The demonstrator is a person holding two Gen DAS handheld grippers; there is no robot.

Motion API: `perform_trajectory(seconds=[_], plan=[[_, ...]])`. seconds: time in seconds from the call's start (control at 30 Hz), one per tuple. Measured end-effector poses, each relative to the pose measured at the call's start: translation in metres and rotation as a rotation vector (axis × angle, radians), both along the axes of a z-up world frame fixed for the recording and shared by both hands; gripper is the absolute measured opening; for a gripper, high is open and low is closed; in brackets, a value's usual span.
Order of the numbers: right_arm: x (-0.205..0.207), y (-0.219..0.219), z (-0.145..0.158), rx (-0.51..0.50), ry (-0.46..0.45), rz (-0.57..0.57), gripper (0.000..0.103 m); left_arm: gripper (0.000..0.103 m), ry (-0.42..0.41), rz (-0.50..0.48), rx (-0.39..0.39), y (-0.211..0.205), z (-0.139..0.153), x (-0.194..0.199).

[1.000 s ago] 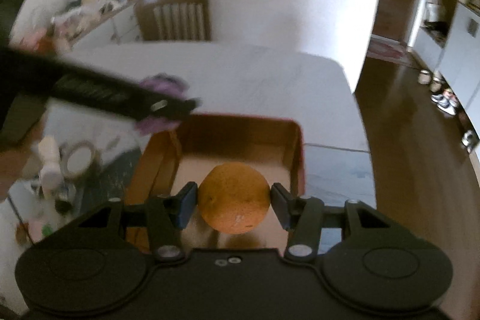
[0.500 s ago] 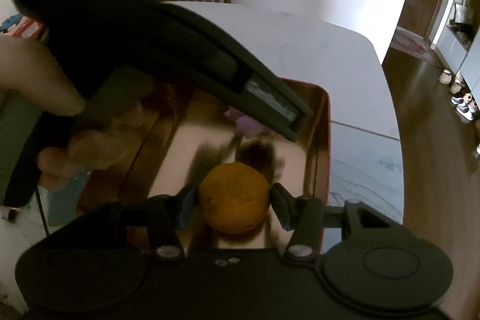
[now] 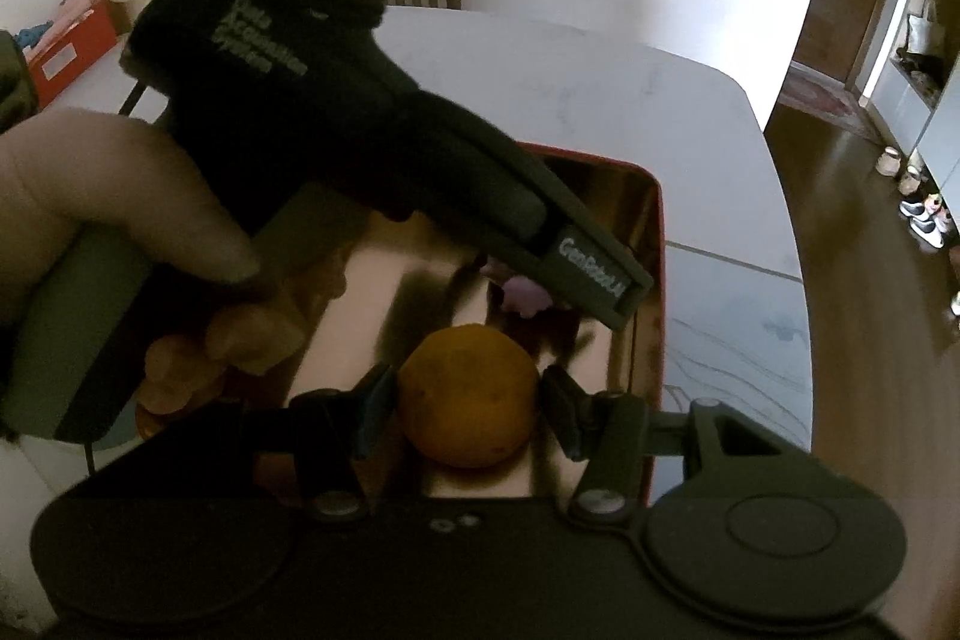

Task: Organize rigid objects
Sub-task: 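Carry the purple toy and orange ball into the red tin box and release both, then withdraw both tools from the red box back over the table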

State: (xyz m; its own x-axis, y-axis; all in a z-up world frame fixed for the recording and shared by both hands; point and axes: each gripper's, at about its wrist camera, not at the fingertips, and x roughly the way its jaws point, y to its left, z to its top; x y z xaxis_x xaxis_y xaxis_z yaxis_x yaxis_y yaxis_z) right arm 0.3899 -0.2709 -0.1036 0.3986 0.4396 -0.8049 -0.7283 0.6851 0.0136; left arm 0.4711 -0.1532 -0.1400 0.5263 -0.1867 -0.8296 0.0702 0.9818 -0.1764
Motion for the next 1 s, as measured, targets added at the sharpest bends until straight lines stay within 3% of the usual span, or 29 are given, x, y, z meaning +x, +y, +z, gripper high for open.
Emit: perform_trajectory(seconds=[0.23, 0.3, 0.83, 1.0], plan=[[-0.001, -0.01, 0.004, 0.043, 0.018, -0.042, 0.055, 0.063, 0.043, 0.018, 0.018, -0.007, 0.001, 0.0], [-0.001, -0.013, 0.007, 0.057, 0.025, -0.045, 0.056, 0.067, 0.043, 0.019, 0.017, -0.007, 0.003, -0.004], [-0.016, -0.043, 0.039, 0.159, 0.011, -0.091, 0.068, 0.074, -0.088, 0.069, 0.035, 0.006, 0.06, -0.054], [-0.024, -0.044, 0.048, 0.18, 0.0, -0.094, 0.077, 0.08, -0.128, 0.093, 0.032, 0.014, 0.08, -0.078]])
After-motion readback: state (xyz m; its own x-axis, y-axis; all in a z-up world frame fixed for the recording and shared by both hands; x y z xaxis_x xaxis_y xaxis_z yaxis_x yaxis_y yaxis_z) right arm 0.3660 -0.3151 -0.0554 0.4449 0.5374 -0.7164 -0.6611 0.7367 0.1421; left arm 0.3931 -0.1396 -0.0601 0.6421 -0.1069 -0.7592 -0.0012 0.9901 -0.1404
